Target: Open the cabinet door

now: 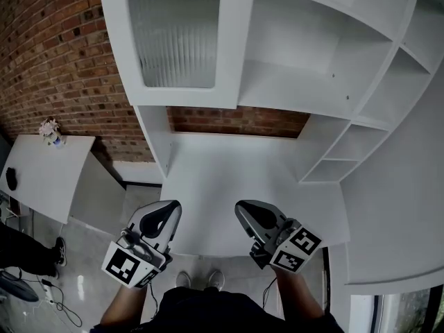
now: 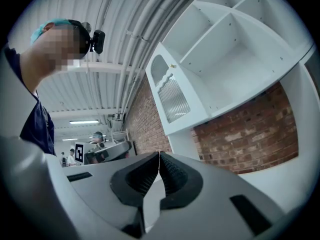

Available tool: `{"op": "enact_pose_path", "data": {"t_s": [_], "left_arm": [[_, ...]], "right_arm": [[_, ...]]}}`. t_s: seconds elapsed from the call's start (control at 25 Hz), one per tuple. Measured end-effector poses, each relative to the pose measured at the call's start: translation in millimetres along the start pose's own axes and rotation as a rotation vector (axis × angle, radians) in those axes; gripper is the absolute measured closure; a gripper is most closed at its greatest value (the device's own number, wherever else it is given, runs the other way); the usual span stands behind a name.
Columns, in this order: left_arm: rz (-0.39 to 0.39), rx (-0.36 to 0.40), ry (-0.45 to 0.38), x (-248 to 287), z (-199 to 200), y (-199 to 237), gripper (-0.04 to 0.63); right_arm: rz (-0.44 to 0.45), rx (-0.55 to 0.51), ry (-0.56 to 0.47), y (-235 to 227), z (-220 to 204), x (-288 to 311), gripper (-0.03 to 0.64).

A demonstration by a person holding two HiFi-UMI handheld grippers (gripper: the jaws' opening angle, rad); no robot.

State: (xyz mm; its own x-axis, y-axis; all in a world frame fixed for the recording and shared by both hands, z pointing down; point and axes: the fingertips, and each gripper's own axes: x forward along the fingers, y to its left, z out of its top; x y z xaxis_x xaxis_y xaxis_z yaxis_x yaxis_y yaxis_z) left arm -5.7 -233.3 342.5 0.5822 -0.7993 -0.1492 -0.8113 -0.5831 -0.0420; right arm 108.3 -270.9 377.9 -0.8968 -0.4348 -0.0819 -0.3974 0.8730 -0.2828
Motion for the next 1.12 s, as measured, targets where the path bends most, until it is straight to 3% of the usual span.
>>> {"op": "enact_pose_path", "data": {"t_s": [0.32,0.72,1.12], "left_arm": [[-0.02,0.016,0.014,12,-3,31,0.588],[-0.12,-0.004,-0.002,22,-5,89,0.588],[-0.156,-0.023,-0.029,21,-5,134,0.588]], "right_arm": [[-0.071,-0.035,-0.049,-28,25,17,0.591],[-0.234,-0.184,-0.185,-58,90,63,0.589],[-0.309,-0.294,-0.228,-69,139,101,0.589]]}}
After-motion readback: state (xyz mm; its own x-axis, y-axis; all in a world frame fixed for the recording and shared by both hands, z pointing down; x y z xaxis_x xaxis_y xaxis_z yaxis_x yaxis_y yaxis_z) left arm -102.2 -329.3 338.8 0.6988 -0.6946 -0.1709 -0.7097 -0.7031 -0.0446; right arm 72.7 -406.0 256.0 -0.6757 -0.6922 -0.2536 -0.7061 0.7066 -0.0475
